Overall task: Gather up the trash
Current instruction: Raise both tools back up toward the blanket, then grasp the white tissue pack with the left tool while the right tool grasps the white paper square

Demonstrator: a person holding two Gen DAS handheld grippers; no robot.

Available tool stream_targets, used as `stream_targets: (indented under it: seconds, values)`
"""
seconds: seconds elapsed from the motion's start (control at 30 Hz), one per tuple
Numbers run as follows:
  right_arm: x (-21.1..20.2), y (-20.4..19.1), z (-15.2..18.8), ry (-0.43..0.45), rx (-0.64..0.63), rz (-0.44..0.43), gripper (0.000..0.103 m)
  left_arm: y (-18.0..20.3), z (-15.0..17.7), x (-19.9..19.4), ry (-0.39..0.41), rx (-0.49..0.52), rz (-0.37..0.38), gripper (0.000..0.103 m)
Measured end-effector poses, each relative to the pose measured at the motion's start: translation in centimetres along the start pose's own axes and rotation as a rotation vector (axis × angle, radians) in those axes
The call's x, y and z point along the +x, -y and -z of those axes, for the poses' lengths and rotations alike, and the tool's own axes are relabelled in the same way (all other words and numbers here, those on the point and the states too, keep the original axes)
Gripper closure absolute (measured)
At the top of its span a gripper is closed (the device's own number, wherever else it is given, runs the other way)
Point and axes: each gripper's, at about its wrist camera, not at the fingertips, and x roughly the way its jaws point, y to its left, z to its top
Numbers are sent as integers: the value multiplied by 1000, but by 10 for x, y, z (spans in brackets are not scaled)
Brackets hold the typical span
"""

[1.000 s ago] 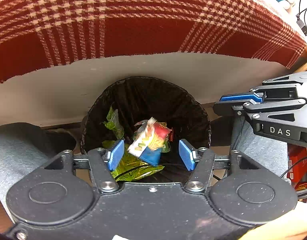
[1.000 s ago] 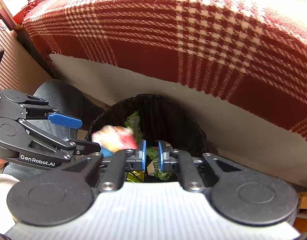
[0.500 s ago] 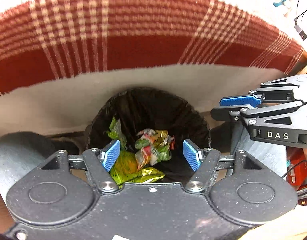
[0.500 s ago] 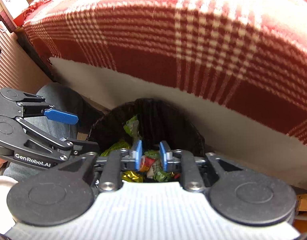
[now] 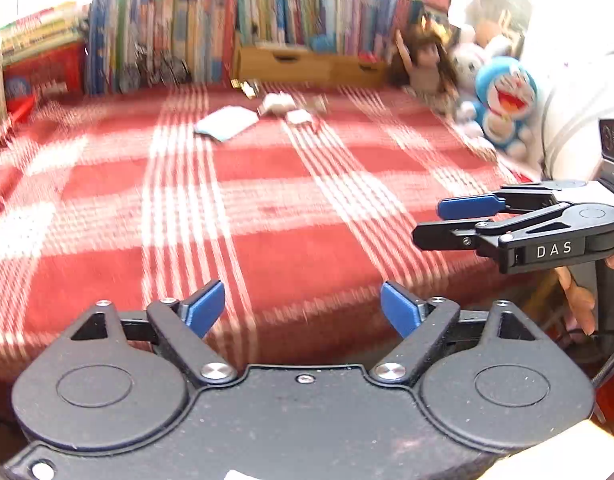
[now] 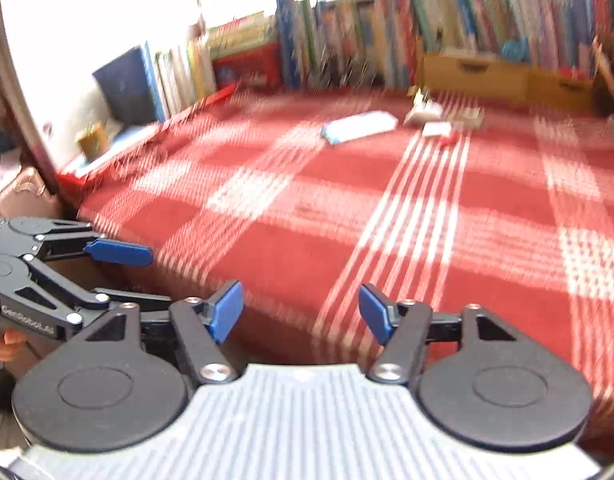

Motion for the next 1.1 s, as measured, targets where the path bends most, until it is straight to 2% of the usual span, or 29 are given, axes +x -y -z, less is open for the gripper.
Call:
stream_targets:
  seconds: [0.1,0.23,0.43,0.63,0.77,0.9,1.1]
  values:
    - [6,13,-31,73,-5,68,26,-9,-30,12,76,-1,-48,18]
    - [25,33,-67,114,-21,146,27,-24,-70,48,109,-29,-72,18]
    - [71,76,-108,88,41,237,30,-50,-125,118,158,-40,-107,16]
    - [127,111,-128,25,48,241,30,-75,-171,193,120,-42,-85,15]
    - [165,124,-137,-6,21,254,30,-84,-185,234,95,-56,-95,15]
    - [197,130,-142,-30,-13,274,30,-90,-185,261,70,-85,-93,15]
    - [228,130,-145,-41,-77,283,29,-90,-180,283,29,-30,-85,15]
